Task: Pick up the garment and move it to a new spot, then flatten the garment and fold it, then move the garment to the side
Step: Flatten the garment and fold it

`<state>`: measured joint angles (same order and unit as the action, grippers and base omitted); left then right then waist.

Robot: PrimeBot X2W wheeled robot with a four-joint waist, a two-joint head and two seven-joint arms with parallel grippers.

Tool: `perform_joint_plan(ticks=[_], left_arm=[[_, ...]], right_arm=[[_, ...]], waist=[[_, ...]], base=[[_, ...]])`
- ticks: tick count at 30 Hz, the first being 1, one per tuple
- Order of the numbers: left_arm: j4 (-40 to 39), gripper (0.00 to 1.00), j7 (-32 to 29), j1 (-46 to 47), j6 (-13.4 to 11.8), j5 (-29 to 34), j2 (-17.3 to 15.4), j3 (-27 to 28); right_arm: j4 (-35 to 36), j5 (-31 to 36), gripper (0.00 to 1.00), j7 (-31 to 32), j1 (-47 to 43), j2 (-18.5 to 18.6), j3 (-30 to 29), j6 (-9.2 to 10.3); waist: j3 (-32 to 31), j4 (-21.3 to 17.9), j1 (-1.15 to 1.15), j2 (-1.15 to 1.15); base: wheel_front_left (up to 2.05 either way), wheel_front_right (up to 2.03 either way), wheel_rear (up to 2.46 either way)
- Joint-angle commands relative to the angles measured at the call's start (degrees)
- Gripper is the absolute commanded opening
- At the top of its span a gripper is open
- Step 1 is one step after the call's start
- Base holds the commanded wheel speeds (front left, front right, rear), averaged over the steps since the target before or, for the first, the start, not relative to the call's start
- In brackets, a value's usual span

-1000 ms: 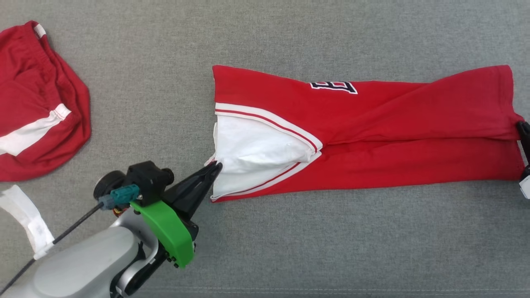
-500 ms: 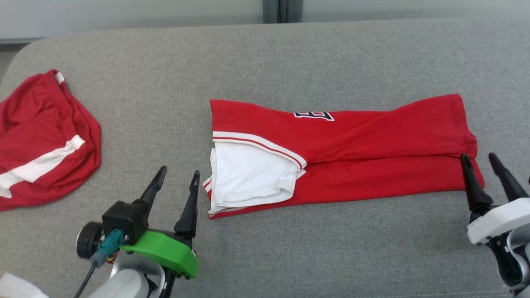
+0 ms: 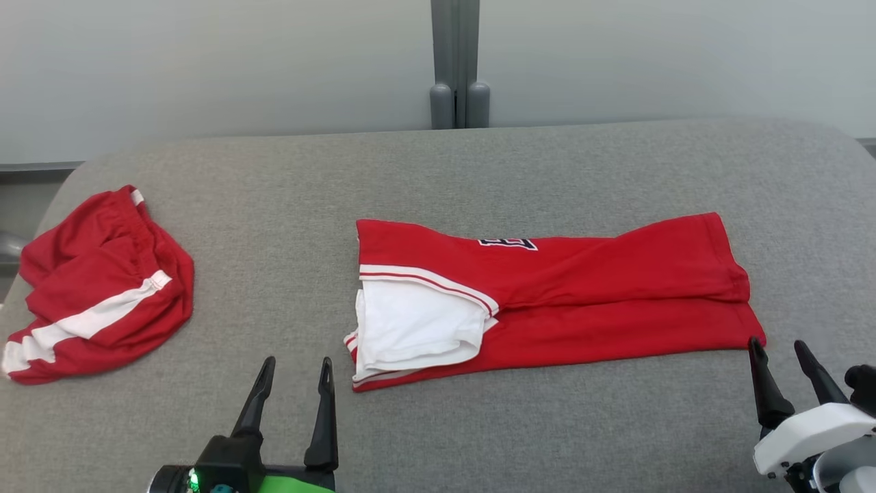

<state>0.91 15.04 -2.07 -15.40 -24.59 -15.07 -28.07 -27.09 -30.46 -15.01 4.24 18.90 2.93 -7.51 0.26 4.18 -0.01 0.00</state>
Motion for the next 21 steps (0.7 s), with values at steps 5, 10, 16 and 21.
perform_joint_plan(ticks=[5,10,16,21], left_arm=[[0.76,1.0,0.16,-2.65,2.85,5.63,3.24,3.16],[1.43,1.0,0.16,-3.46,5.2,9.41,5.55,5.14],[2.61,1.0,0.16,-3.46,8.02,12.24,7.81,6.43],[4.13,1.0,0.16,-2.0,10.33,13.78,9.07,6.65]], right_arm=[[-5.17,2.02,1.0,-0.17,2.59,-0.98,-2.3,0.04],[-11.15,3.93,1.0,-0.07,7.02,-0.78,-4.98,0.05],[-18.38,7.62,1.0,2.14,12.78,1.05,-9.45,0.06],[-23.84,11.43,1.0,4.65,17.24,2.28,-12.32,0.06]], waist=[[-0.33,4.28,0.01,0.0],[0.4,6.83,0.01,0.0],[2.21,9.28,0.01,0.0],[4.37,10.51,0.01,0.0]], base=[[0.0,0.0,0.0],[0.0,0.0,0.0],[0.0,0.0,0.0],[0.0,0.0,0.0]])
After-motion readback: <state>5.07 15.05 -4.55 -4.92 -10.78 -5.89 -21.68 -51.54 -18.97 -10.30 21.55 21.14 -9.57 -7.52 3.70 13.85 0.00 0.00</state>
